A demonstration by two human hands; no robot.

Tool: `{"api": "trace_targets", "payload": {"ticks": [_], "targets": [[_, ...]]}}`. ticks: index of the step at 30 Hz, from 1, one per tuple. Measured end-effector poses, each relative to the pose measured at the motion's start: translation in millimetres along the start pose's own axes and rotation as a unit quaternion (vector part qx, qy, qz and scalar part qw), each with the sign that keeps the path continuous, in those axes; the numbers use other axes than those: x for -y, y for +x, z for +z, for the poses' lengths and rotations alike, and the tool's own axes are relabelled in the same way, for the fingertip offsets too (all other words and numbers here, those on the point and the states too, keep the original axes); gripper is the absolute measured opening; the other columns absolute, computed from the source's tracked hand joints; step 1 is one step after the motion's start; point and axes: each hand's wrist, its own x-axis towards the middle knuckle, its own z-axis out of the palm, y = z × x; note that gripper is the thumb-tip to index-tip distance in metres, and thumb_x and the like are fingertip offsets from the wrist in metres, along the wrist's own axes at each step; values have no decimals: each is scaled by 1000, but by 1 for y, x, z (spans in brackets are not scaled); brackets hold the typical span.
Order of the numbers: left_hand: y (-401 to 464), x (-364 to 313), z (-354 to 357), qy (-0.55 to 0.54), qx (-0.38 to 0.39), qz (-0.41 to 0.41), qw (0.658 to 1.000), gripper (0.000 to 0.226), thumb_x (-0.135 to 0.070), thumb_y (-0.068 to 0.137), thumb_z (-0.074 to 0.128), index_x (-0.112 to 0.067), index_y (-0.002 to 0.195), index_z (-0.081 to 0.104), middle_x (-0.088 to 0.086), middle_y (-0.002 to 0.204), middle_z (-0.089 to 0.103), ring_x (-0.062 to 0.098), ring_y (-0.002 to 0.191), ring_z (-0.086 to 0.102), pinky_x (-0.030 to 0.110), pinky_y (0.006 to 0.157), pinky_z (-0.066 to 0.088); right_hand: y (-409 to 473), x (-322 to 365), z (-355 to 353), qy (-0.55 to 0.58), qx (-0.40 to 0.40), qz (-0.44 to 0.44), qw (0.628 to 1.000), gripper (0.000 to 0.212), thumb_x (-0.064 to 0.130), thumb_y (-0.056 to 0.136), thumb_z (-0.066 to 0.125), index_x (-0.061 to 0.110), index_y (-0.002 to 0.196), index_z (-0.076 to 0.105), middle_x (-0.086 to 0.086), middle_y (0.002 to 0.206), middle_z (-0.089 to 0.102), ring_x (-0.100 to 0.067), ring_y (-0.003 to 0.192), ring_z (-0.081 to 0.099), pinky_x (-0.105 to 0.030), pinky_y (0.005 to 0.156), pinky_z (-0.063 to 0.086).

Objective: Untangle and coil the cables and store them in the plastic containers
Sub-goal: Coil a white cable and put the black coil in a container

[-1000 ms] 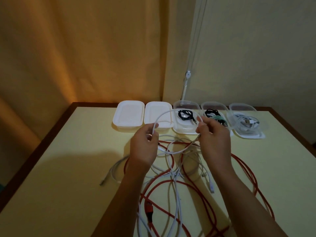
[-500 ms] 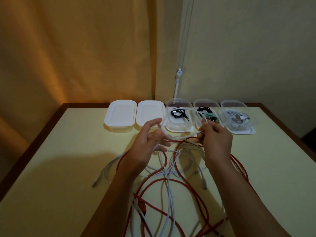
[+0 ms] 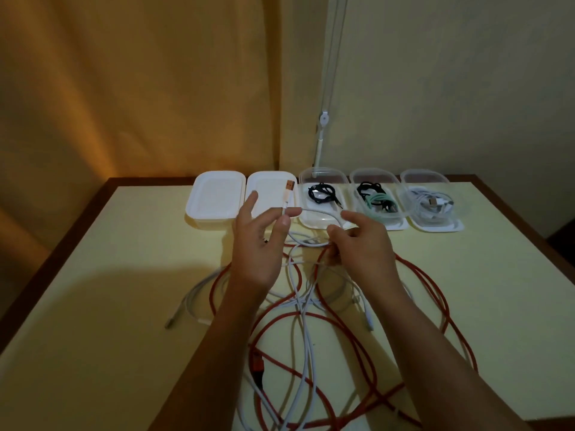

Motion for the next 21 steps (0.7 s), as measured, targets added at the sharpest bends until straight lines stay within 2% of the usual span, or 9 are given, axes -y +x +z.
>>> {"api": "trace_targets", "payload": {"ticks": [2, 4, 6, 8, 11, 14, 16, 18, 21], "targets": [[1, -3, -2, -25, -29, -3, 999, 23, -25, 101, 52, -33, 104, 73, -12, 147, 45, 1, 138, 35, 11, 102, 31, -1, 0, -1, -53, 42, -34, 997, 32, 28, 94, 67, 32, 126, 63, -3, 72, 73, -14, 66, 71, -43, 74, 61], [2, -5, -3, -124, -32, -17, 992, 26, -18, 102, 49, -22, 103, 74, -9, 128, 64, 4, 125, 55, 22, 105, 44, -2, 4, -3, -104, 122, -67, 985, 13, 34, 95, 64, 34, 106, 70, 4, 80, 74, -9, 73, 69, -38, 74, 58], [4, -7, -4, -255, -15, -30, 966, 29, -12, 104, 42, -11, 103, 71, 3, 108, 74, 19, 110, 67, 36, 98, 52, -4, 5, -3, -147, 219, -84, 961, 14, 39, 95, 61, 32, 95, 73, 7, 89, 72, -9, 83, 66, -37, 78, 55], [4, -11, -3, -388, 3, -62, 920, 31, -8, 105, 36, -5, 98, 65, 10, 90, 73, 26, 94, 71, 38, 88, 56, -5, 2, 1, -191, 259, -109, 940, 14, 41, 94, 62, 33, 91, 72, -2, 100, 65, -21, 94, 59, -45, 86, 53], [1, -20, -5, -518, 54, -138, 842, 31, -14, 104, 31, -7, 85, 55, 0, 52, 47, 12, 46, 49, 24, 50, 45, -6, -1, 3, -258, 246, -128, 925, 7, 42, 94, 64, 42, 88, 66, 3, 132, 40, -21, 127, 32, -42, 109, 37], [2, -20, -14, -562, 157, -202, 787, 33, -25, 101, 34, -13, 75, 51, -7, 47, 28, 6, 38, 19, 20, 39, 18, -5, 0, 0, -254, 217, -170, 927, 7, 43, 89, 71, 47, 85, 67, 11, 153, 33, -11, 139, 19, -41, 116, 26], [4, -17, -21, -544, 230, -232, 773, 36, -33, 99, 36, -16, 71, 51, -8, 48, 24, 8, 41, 10, 21, 40, 14, -4, 1, -3, -233, 194, -185, 935, 13, 45, 79, 79, 49, 77, 67, 17, 142, 47, -6, 134, 26, -40, 113, 30], [4, -17, -25, -517, 292, -248, 765, 41, -34, 99, 37, -18, 64, 50, -9, 47, 21, 8, 40, 10, 20, 38, 14, 0, 6, -8, -199, 176, -188, 946, 20, 45, 68, 85, 48, 69, 65, 21, 125, 57, 0, 124, 35, -31, 104, 35], [5, -20, -30, -478, 346, -254, 766, 39, -33, 93, 39, -20, 57, 49, -7, 49, 16, 8, 38, 10, 20, 37, 13, 1, 12, -12, -169, 193, -217, 942, 24, 35, 69, 87, 43, 70, 64, 18, 111, 64, 1, 113, 45, -14, 92, 33]]}}
